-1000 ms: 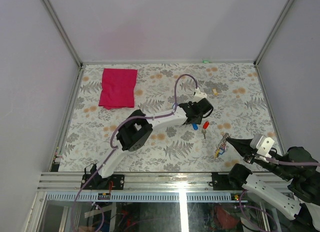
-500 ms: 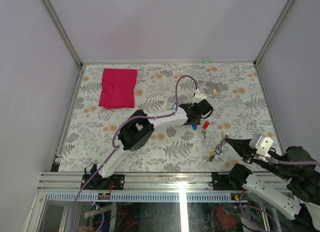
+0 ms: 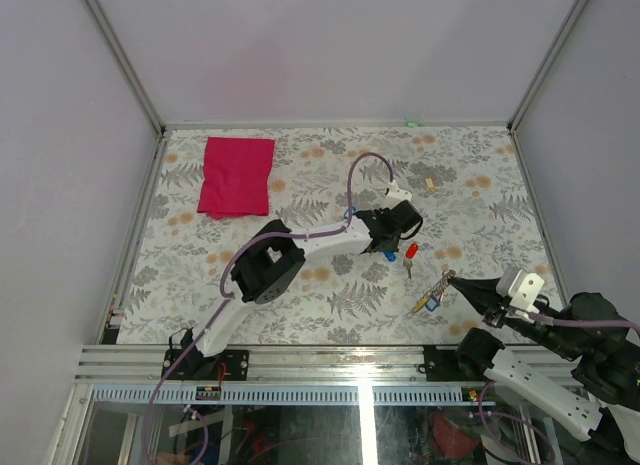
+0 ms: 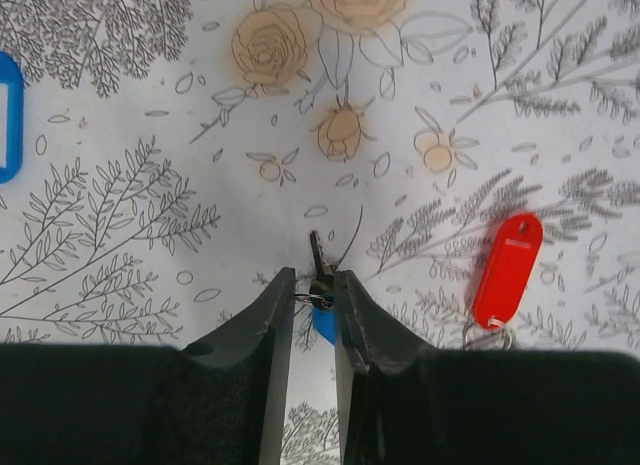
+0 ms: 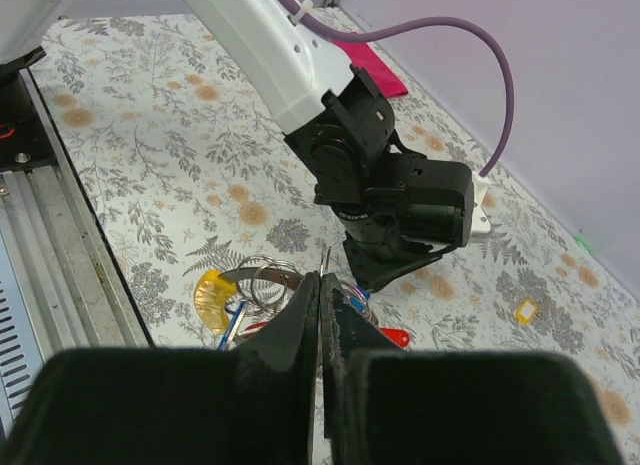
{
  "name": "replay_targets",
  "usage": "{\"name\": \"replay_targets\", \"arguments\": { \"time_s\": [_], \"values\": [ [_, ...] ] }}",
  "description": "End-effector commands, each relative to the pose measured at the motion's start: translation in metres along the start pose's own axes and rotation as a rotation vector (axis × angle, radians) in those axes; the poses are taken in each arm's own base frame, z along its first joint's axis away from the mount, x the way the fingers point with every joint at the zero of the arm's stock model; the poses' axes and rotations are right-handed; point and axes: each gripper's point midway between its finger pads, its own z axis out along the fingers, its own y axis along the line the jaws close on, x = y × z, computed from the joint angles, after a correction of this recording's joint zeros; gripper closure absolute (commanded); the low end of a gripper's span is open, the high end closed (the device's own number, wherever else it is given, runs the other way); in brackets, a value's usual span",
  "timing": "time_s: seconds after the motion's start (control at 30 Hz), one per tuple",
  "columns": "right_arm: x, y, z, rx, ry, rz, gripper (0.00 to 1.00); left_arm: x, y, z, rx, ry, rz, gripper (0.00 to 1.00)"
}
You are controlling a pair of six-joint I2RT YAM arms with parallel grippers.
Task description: Put the keys on the keyring
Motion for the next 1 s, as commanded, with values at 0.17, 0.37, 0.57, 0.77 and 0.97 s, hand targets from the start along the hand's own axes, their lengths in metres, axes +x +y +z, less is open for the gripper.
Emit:
{"name": "replay_targets", "arguments": {
  "time_s": [0.17, 0.37, 0.57, 0.77, 0.97],
  "values": [
    [-0.022, -0.001, -0.001, -0.001, -0.098, 0.008, 1.0, 0.003, -0.015, -0.043, 0.237, -0.019, 0.238, 1.0],
    [-0.02, 0.002, 0.002, -0.016, -0.098, 0.008, 1.0, 0.038, -0.007, -0.067, 0.366, 0.097, 0.437, 1.0],
    [-0.02, 0.004, 0.002, -0.024, -0.101, 0.007, 1.0, 0.075, -0.001, -0.081, 0.495, 0.2, 0.585, 1.0],
    [-0.02, 0.005, 0.002, -0.029, -0.101, 0.009, 0.99, 0.074, -0.003, -0.084, 0.521, 0.201, 0.618, 0.95],
    [-0.02, 0.005, 0.002, -0.03, -0.101, 0.008, 0.99, 0.041, -0.016, -0.108, 0.581, 0.032, 0.53, 0.71]
  ]
}}
